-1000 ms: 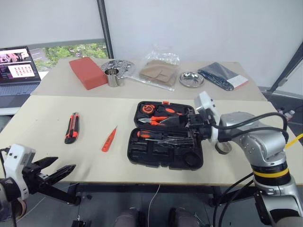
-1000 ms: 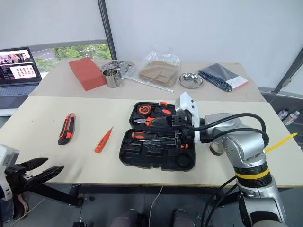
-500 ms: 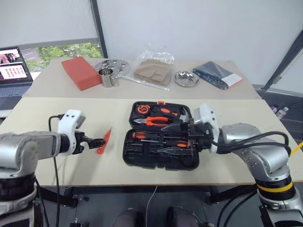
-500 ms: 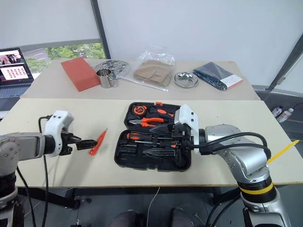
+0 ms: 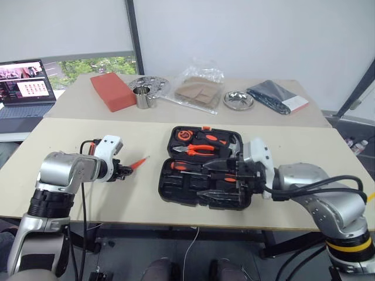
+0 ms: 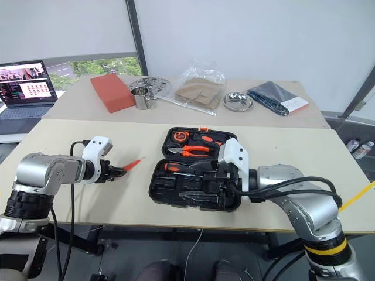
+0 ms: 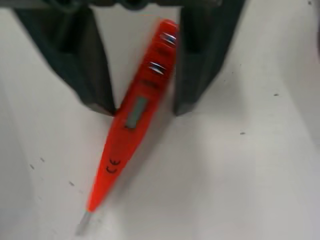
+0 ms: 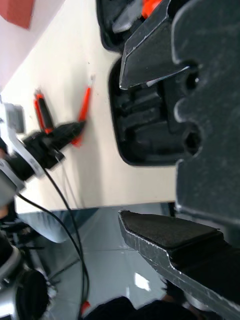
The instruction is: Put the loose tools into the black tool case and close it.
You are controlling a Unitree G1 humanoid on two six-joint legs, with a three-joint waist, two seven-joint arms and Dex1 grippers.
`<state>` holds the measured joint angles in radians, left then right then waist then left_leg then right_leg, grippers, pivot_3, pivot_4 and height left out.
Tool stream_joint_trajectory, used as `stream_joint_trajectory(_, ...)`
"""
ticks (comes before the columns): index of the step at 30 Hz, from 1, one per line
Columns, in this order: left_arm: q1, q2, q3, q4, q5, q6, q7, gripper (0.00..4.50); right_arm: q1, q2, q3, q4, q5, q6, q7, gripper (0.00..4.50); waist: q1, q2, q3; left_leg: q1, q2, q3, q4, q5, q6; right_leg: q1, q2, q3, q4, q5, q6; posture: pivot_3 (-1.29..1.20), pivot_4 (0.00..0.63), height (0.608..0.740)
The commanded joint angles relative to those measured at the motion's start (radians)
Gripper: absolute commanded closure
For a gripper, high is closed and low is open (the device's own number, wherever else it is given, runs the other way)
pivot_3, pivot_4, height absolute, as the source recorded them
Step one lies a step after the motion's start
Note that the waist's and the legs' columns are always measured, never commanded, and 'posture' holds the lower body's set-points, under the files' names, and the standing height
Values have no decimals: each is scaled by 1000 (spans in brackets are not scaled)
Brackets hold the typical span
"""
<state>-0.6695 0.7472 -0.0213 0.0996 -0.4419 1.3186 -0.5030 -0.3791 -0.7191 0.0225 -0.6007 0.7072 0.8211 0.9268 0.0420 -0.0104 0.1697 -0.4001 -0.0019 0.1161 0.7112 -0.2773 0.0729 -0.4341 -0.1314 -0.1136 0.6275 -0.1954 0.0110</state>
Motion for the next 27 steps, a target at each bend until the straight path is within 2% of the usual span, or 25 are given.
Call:
stream_joint_trajectory(1,-51,67,-61,43,18,-119,-155,4079,30,-43,-70,-52,76,23,13,0,-1,0,0,0,0,0,0,0,0,0,0,0,0,1,-2,0,150,734)
stream_joint_trajectory(5,-159,155,-144,122,86,-416,-419,4076,98,-105,-128,-85,110,37,11,0,0,-4,2,-9,0,-1,0,0,1,-7,2,-4,0,4,-8,0,150,734)
stream_joint_trajectory(7,-236,180,-194,150,114,-605,-620,4076,138,-125,-156,-100,104,27,-9,0,-1,-6,3,-12,0,-1,1,1,1,-8,2,-8,-2,4,-8,0,150,734)
stream_joint_trajectory(10,-298,178,-262,168,149,-772,-831,4076,171,-136,-184,-108,104,18,-34,0,-2,-6,3,-14,0,-1,2,5,9,-8,2,-8,-4,4,-8,0,150,734)
stream_joint_trajectory(13,-328,132,-347,142,178,-896,-1015,4076,206,-144,-207,-125,96,20,-63,0,-4,-5,2,-14,-1,0,2,4,12,-7,2,-8,-5,3,-6,0,150,734)
stream_joint_trajectory(16,-348,48,-428,177,247,-997,-1080,4076,234,-145,-222,-145,108,28,-95,0,-2,-5,3,-15,-1,0,3,4,13,-7,4,-8,-5,3,-5,0,150,734)
stream_joint_trajectory(22,-376,-90,-528,269,339,-1052,-1111,4076,278,-149,-251,-179,131,37,-140,0,-5,-6,3,-16,0,0,6,2,19,-7,5,-7,-4,1,-2,0,150,734)
stream_joint_trajectory(27,-398,-186,-539,361,414,-996,-1051,4076,287,-154,-262,-187,147,39,-169,0,-4,-6,3,-17,0,-1,11,-1,24,-6,4,-6,-3,1,-1,0,150,734)
